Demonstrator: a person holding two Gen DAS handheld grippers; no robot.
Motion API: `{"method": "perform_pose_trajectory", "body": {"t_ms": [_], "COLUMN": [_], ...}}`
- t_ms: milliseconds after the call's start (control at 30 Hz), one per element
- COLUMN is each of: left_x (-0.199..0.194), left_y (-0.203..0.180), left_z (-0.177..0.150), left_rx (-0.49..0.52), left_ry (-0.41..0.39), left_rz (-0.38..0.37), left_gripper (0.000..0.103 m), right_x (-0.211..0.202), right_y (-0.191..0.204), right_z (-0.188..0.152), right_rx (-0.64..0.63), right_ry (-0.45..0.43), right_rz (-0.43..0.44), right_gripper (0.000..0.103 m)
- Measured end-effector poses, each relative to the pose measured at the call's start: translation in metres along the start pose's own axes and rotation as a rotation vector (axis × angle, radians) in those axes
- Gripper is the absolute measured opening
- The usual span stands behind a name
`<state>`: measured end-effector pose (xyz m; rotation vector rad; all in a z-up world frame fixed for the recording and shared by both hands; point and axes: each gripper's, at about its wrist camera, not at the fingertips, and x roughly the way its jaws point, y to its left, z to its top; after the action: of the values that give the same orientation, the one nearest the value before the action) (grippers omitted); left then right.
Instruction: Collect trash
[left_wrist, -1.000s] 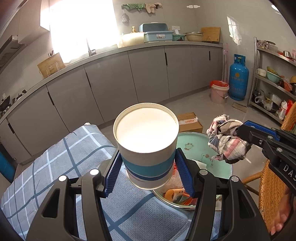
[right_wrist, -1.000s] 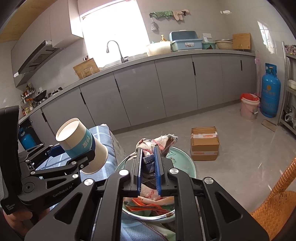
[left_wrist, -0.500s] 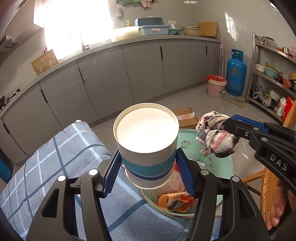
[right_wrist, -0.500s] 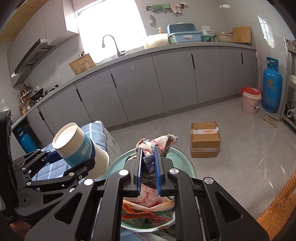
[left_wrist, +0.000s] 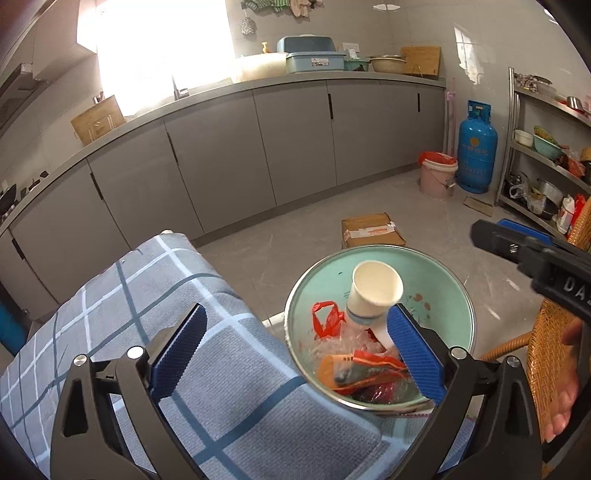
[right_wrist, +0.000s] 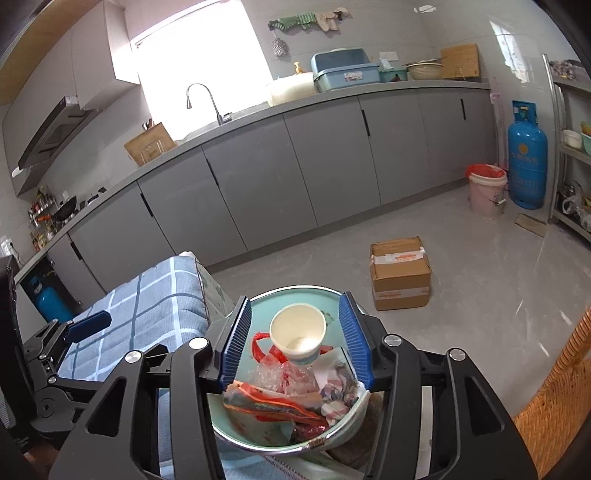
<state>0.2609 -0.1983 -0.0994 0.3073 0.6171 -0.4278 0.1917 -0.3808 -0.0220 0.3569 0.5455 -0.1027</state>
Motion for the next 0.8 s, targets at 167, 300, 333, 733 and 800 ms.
{"method": "perform_pose_trajectory", "body": {"t_ms": [167, 300, 333, 733, 800], "left_x": [-0.031, -0.055, -0.061, -0.12, -0.125], "left_y": [0.016, 0.028, 0.03, 0.042, 0.042], "left_z": [-0.014, -0.02, -0.021, -0.022, -0.022], "left_rx": [-0.045, -0.085, -0.094, -0.147, -0.148], "left_ry": [-0.024, -0.039, -0.042, -0.116, -0.125], "left_rz": [0.018, 0.031, 0.034, 0.033, 0.033], "left_gripper": [0.098, 0.098, 0.098, 0.098, 0.098], "right_x": [-0.03, -0.05, -0.055, -0.1, -0.103], "right_y": [0.009, 0.022, 0.026, 0.055, 0.057], "right_z": [-0.011, -0.019, -0.02, -0.018, -0.019], "right_rx": [0.021, 0.016, 0.011, -0.044, -0.051], "right_ry": [-0.024, -0.037, -0.04, -0.1, -0.102], "right_rz": [-0.004, 0.007, 0.009, 0.026, 0.021], "right_gripper": [0.058, 0.061, 0.061, 0.064, 0.064]}}
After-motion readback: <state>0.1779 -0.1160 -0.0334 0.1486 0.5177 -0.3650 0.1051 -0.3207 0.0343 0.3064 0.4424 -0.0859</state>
